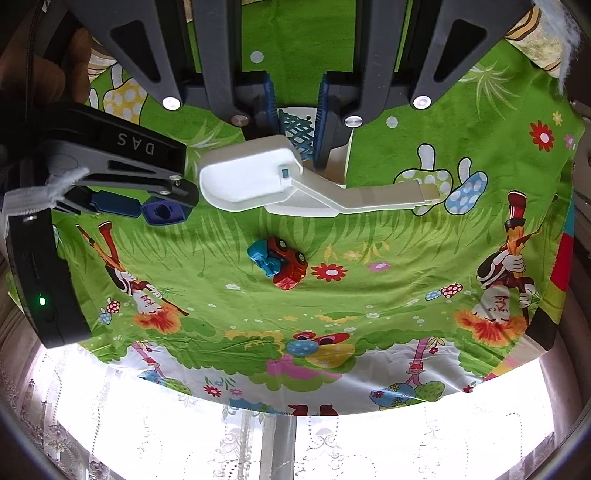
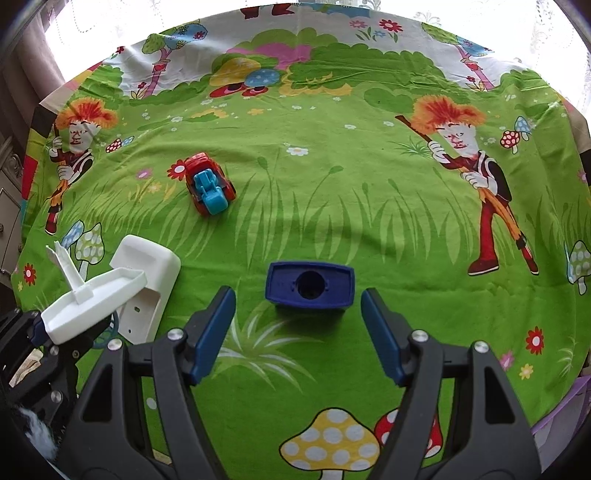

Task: Organize rigid objects
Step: 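Grasp the white plastic stand with the left gripper while the right gripper grasps the blue holder, then carry the white stand and blue holder toward the purple box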

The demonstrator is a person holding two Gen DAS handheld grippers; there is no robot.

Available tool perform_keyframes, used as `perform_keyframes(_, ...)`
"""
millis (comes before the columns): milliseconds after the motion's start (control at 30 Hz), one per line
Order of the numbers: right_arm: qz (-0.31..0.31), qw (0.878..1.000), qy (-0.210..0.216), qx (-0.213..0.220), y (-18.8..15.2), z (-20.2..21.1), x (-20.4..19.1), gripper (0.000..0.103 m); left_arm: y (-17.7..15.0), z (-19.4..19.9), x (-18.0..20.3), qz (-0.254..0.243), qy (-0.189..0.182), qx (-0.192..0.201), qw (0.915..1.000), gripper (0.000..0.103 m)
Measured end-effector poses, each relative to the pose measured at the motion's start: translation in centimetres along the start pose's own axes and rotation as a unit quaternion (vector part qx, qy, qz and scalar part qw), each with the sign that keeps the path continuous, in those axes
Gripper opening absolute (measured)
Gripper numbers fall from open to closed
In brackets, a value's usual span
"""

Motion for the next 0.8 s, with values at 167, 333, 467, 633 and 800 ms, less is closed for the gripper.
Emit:
perform_keyframes(167,-0.003,1.000,-0.014,0.004,0.4,-0.7,0.4,0.073,-0.2,0.1,-1.6,0.023,0.034,0.001,0.9992,0.018)
perform_keyframes(333,-0.004,1.000,-0.013,-0.008,0.3,-1.6,0.4,0.054,-0.3,0.4,-2.8,0.041,0.056,0.004,0.9976,0.018)
perform_keyframes(467,0.001,1.000,-0.010,-0.004,0.3,-1.5,0.2,0.054,-0.3,0.8,-3.6,0.048,0.070,0.008,0.9963,0.018)
perform_keyframes(633,0.015,1.000,0.009,0.017,0.3,0.0,-1.3,0.054,-0.4,1.6,-5.6,0.068,0.102,0.016,0.9923,0.018)
perform_keyframes(800,0.034,0.998,0.035,0.032,0.1,2.1,-3.8,0.054,-0.6,2.8,-7.7,0.085,0.141,0.028,0.9860,0.018)
Point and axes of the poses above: each gripper's, at about its wrist camera, not at the fingertips, and z roughly against the way its jaws point, x to its right, y to its top, the point moved 8 cm from there along -z, roughly the way its jaws point, and after that the axes turned 7 degrees about -z, right-handed, at the moved point
